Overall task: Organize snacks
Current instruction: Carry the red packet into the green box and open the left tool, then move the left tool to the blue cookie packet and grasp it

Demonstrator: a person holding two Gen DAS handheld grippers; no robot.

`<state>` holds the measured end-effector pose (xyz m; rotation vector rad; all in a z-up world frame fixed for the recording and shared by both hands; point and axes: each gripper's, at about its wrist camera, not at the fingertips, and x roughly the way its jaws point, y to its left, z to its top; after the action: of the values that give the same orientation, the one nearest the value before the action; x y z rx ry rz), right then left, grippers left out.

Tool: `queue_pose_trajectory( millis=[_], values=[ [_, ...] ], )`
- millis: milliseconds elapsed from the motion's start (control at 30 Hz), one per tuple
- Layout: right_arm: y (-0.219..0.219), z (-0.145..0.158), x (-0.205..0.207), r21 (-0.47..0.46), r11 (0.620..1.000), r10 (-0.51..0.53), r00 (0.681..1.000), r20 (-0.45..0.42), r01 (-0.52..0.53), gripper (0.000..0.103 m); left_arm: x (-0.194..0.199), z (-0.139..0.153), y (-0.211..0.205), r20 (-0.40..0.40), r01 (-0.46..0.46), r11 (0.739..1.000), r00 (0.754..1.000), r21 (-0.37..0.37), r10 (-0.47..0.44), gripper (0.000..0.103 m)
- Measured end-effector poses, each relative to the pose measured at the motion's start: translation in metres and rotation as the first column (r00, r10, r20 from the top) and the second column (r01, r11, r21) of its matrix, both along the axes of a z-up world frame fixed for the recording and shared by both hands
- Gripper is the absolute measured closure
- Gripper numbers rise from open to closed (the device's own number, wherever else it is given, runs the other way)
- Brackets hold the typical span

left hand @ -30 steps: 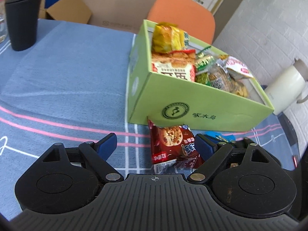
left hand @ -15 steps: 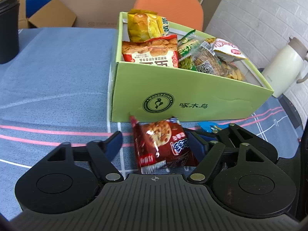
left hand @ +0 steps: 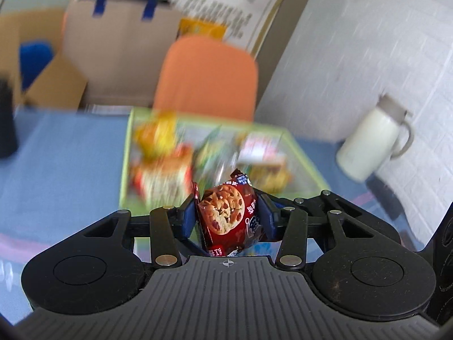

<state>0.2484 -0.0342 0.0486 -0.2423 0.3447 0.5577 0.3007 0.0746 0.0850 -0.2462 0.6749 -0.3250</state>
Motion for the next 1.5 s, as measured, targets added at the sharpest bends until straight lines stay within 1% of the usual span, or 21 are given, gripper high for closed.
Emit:
queue_pose_trajectory(
  millis=[100, 200, 300, 367, 433, 500, 600, 667, 700, 733, 767, 833, 900, 967, 1067, 1133, 1233, 1300, 1367, 1433, 1500],
  values=[
    [-0.007, 0.014, 0.037, 0.003, 1.0, -0.023, 1.0, -0.003, 0.023, 0.026, 0.038, 0.016, -0.01, 0.013, 0.004, 1.0, 1.0, 0.01, -0.004, 0.077],
    [-0.011, 0.012, 0.079, -0.008, 0.999, -0.038, 0.998, -0.042, 0.038, 0.025, 0.081, 0.015, -0.018, -0.022, 0.001, 1.0, 1.0, 0.011, -0.001, 0.079],
    [-0.01, 0.0, 0.122, -0.034, 0.998, -0.059, 0.993, -0.104, 0.055, 0.025, 0.123, 0.002, -0.026, -0.069, -0.009, 1.0, 0.998, 0.024, 0.01, 0.08],
    [-0.008, -0.015, 0.147, -0.035, 0.998, -0.055, 0.985, -0.166, 0.05, 0.025, 0.147, -0.017, -0.029, -0.12, -0.018, 0.999, 0.993, 0.032, 0.022, 0.078],
    [-0.01, -0.029, 0.16, -0.027, 0.999, -0.047, 0.977, -0.207, 0.043, 0.022, 0.159, -0.037, -0.029, -0.155, -0.017, 0.999, 0.988, 0.034, 0.022, 0.075],
    [-0.007, -0.032, 0.165, -0.034, 0.999, -0.043, 0.976, -0.214, 0.037, 0.022, 0.161, -0.048, -0.025, -0.157, -0.004, 1.0, 0.988, 0.0, 0.004, 0.079],
    [-0.009, -0.031, 0.159, -0.039, 0.999, -0.016, 0.98, -0.2, 0.008, 0.011, 0.16, -0.049, -0.022, -0.14, -0.008, 1.0, 0.99, -0.004, 0.007, 0.075],
    [-0.014, -0.029, 0.153, -0.036, 0.999, -0.038, 0.985, -0.17, 0.033, 0.008, 0.157, -0.047, -0.017, -0.121, -0.003, 0.999, 0.993, -0.041, -0.002, 0.055],
    [-0.018, -0.025, 0.149, -0.019, 0.999, -0.044, 0.987, -0.156, 0.042, 0.007, 0.153, -0.043, -0.014, -0.101, -0.006, 0.998, 0.995, -0.07, -0.001, 0.05],
    [-0.025, -0.02, 0.143, 0.006, 0.998, -0.062, 0.989, -0.131, 0.063, 0.001, 0.146, -0.036, -0.011, -0.073, -0.02, 0.996, 0.997, -0.09, 0.014, 0.04],
    [-0.033, -0.014, 0.134, 0.029, 0.996, -0.077, 0.992, -0.098, 0.08, 0.001, 0.138, -0.028, -0.007, -0.036, -0.034, 0.994, 0.999, -0.107, 0.03, 0.034],
    [-0.049, 0.0, 0.113, 0.086, 0.992, -0.09, 0.995, -0.046, 0.094, 0.001, 0.118, -0.012, -0.001, 0.039, -0.048, 0.992, 0.998, -0.121, 0.053, 0.031],
    [-0.064, 0.009, 0.089, 0.14, 0.985, -0.103, 0.995, -0.01, 0.103, 0.0, 0.096, 0.0, 0.002, 0.087, -0.07, 0.99, 0.993, -0.126, 0.082, 0.028],
    [-0.076, 0.012, 0.06, 0.181, 0.977, -0.12, 0.993, 0.017, 0.115, 0.0, 0.069, 0.005, 0.004, 0.113, -0.072, 0.988, 0.99, -0.14, 0.088, 0.025],
    [-0.098, 0.0, 0.02, 0.213, 0.968, -0.134, 0.991, 0.006, 0.13, 0.0, 0.028, 0.001, 0.005, 0.121, -0.079, 0.988, 0.988, -0.134, 0.096, 0.02],
    [-0.103, -0.014, 0.001, 0.199, 0.969, -0.146, 0.989, -0.034, 0.15, 0.0, 0.005, -0.009, 0.005, 0.106, -0.082, 0.989, 0.99, -0.123, 0.095, 0.017],
    [-0.092, -0.038, -0.011, 0.133, 0.975, -0.157, 0.978, -0.139, 0.176, 0.0, -0.011, -0.033, -0.001, 0.038, -0.043, 0.994, 0.998, -0.098, 0.046, 0.017],
    [-0.087, -0.062, -0.007, 0.093, 0.978, -0.16, 0.961, -0.226, 0.185, 0.0, -0.011, -0.052, -0.012, -0.048, -0.01, 0.997, 0.999, -0.07, 0.006, 0.02],
    [-0.075, -0.088, -0.009, 0.074, 0.981, -0.152, 0.952, -0.267, 0.178, 0.0, -0.01, -0.071, -0.027, -0.12, 0.038, 0.998, 0.992, -0.051, -0.044, 0.029],
    [-0.068, -0.09, -0.006, 0.057, 0.984, -0.147, 0.949, -0.279, 0.169, 0.0, -0.006, -0.083, -0.043, -0.173, 0.088, 0.996, 0.981, -0.03, -0.092, 0.034],
    [-0.062, -0.09, -0.003, 0.037, 0.985, -0.151, 0.947, -0.282, 0.168, 0.001, -0.004, -0.091, -0.056, -0.199, 0.123, 0.992, 0.973, -0.002, -0.121, 0.039]
  ],
)
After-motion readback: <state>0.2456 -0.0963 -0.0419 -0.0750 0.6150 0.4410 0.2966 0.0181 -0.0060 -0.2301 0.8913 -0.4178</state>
